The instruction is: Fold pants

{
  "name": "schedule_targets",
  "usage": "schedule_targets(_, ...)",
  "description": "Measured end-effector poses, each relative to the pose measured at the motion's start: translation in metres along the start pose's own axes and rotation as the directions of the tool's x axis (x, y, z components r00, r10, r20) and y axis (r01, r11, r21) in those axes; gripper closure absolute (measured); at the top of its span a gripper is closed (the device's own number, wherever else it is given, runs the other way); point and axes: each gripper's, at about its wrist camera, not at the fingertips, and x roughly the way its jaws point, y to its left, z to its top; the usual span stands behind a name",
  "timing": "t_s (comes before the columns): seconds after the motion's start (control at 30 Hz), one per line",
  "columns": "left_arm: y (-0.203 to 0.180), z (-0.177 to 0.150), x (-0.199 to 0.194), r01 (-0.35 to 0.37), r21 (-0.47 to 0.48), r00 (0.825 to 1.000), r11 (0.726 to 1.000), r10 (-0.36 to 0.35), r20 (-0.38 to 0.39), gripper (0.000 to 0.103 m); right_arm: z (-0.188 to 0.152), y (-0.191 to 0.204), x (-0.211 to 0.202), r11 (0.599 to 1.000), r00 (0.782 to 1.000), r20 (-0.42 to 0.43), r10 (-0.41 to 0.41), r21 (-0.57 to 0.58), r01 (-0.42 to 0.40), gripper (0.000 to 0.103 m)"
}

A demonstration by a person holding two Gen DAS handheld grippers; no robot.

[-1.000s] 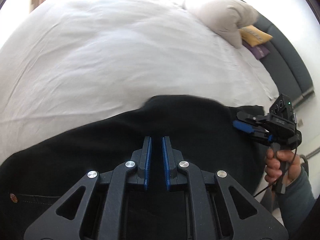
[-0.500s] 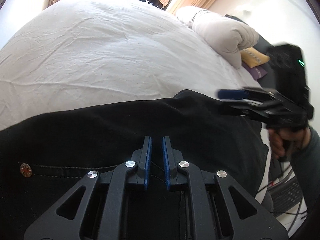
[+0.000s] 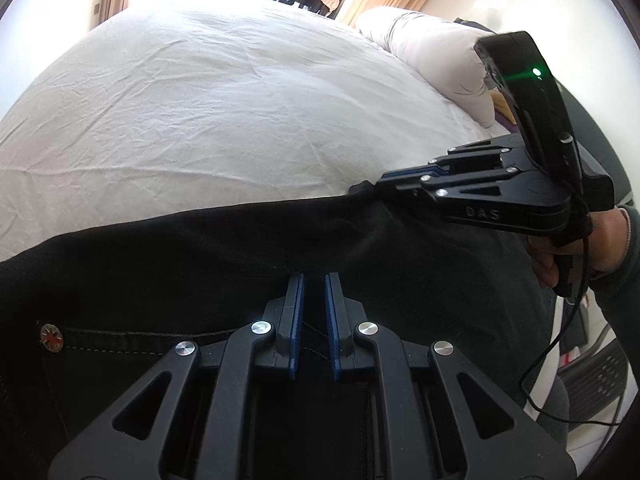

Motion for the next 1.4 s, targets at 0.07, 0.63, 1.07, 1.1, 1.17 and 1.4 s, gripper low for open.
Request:
schedule_targets(0.07,0.0,-0.001,-0.001,-0.007,0.002,1.0,1.0,0.007,0.003,0.093,0.001,-0.002,0.0,0.999,0.999,0.01,-0.041,0.026,0.041,0.101)
schedule_targets(0.63,-0.013,0.0,0.004,-0.071,0.042,0.997,0.997,0.072,-0.012,0.093,-0.067,-0.021,-0.021,0.95,0.989,0.117,0.09,0.288,-0.121,0.103)
schedule_targets(1.07,-0.022,-0.001,0.008,-0.115,0.075,0.993,0.991,0.116,-0.005,0.093,-0.155,-0.108,-0.086,0.833,0.961,0.194,-0.198,0.55,0.061,0.045)
schedule_targets(1.1,-0.022,-0.002,0.008,-0.116,0.075,0.993,0.99,0.116,-0.005,0.093,-0.173,-0.114,-0.087,0.81,0.965,0.17,-0.201,0.582,0.067,0.045)
schedule_targets(1.17,-0.023,-0.002,0.008,-0.115,0.075,0.993,0.991,0.116,-0.005,0.093,-0.21,-0.149,-0.075,0.712,0.97,0.125,-0.21,0.7,0.064,0.045)
schedule_targets(1.4,-0.027,-0.004,0.01,-0.139,0.095,0.99,0.986,0.14,-0.002,0.093,-0.341,-0.268,-0.1,0.329,0.922,0.111,-0.372,0.944,0.019,0.061)
